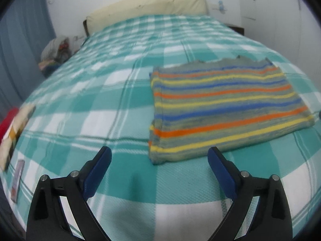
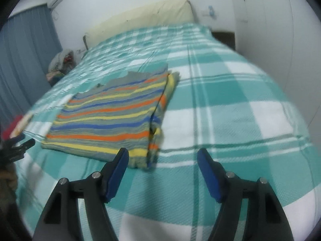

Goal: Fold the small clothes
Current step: 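Open both tools and withdraw them from the folded sweater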

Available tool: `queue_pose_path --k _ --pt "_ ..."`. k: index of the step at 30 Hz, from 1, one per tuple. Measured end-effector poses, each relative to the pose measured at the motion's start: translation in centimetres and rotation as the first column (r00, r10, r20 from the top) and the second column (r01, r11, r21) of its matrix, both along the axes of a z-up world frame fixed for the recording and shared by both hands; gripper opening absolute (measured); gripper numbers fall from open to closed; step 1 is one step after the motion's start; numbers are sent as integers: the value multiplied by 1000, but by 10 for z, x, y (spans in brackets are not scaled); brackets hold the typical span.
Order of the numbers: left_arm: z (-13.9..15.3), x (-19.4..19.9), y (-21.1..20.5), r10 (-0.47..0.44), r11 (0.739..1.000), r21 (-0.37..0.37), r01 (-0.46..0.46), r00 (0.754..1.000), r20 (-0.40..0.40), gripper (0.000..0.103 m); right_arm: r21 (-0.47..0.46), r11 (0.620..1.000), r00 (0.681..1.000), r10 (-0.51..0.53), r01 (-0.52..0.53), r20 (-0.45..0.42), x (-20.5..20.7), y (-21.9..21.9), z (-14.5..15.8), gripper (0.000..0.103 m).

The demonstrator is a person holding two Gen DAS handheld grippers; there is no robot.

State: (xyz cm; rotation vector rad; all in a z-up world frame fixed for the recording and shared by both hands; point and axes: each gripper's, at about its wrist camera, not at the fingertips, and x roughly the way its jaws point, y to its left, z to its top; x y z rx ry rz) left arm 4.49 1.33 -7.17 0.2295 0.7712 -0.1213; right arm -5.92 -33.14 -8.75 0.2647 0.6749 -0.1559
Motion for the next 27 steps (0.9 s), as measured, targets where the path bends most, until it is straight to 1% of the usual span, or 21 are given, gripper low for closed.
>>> queue_pose_path --k 3,7,10,12,17,27 --pt "-12 -4 0 19 1000 -4 -19 1000 -6 97 -44 999 1000 -20 19 -15 -2 3 -9 70" --pt "-32 -6 -7 15 1000 12 -15 999 -46 97 -91 996 999 -21 17 -38 2 8 -20 70" --pt "-35 -9 -13 6 999 33 -5 999 -34 97 -122 992 998 -25 18 -55 5 12 -28 71" --pt "-36 -9 -12 4 1000 27 -3 999 -36 97 -134 991 998 -24 16 -63 5 14 -30 74" --pt "-39 -7 -9 8 1000 3 -8 998 -57 98 -124 992 998 -25 17 -62 2 13 -31 75" --pt "-42 -6 -10 10 1000 7 -9 998 -65 100 -119 993 998 -25 17 -65 2 14 -32 76"
